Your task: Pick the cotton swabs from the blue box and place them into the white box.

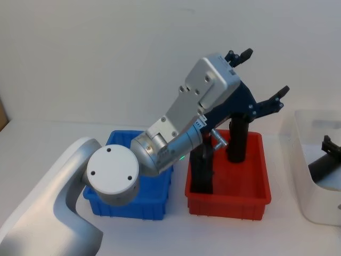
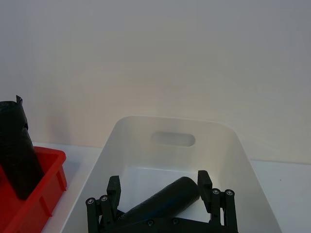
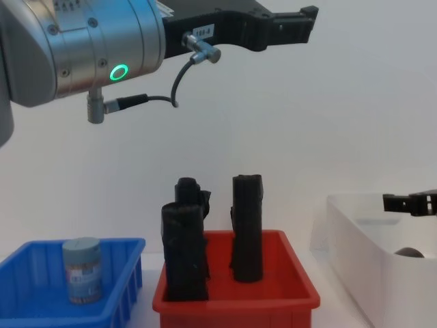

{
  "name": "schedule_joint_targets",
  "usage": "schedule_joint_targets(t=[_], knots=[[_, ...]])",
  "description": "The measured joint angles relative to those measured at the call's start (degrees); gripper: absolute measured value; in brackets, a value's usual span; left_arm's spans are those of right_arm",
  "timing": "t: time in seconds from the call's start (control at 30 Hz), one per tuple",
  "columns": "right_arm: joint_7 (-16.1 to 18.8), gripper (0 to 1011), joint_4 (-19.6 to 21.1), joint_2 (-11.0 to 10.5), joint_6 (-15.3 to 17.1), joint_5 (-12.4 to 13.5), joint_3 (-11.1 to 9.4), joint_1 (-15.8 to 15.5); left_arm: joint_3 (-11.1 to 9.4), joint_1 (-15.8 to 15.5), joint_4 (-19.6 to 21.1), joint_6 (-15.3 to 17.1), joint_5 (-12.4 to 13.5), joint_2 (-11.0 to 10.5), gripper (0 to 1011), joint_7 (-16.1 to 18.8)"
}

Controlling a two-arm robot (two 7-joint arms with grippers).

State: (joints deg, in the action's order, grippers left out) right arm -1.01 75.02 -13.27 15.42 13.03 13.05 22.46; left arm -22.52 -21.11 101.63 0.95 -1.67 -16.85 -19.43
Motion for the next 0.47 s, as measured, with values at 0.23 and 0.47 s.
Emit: schedule_joint_targets(t=[0.23, 0.47], knots=[[-0.04, 1001, -0.18, 0.04, 0.09, 0.03, 0.0, 0.08, 0.0, 0.0, 0.0, 0.0, 0.0, 0.0, 1003, 0.0], [-0.07, 1001, -0.26, 0.08, 0.13, 0.07, 0.0, 0.13, 0.0, 0.0, 0.0, 0.0, 0.0, 0.0, 1003, 0.0]])
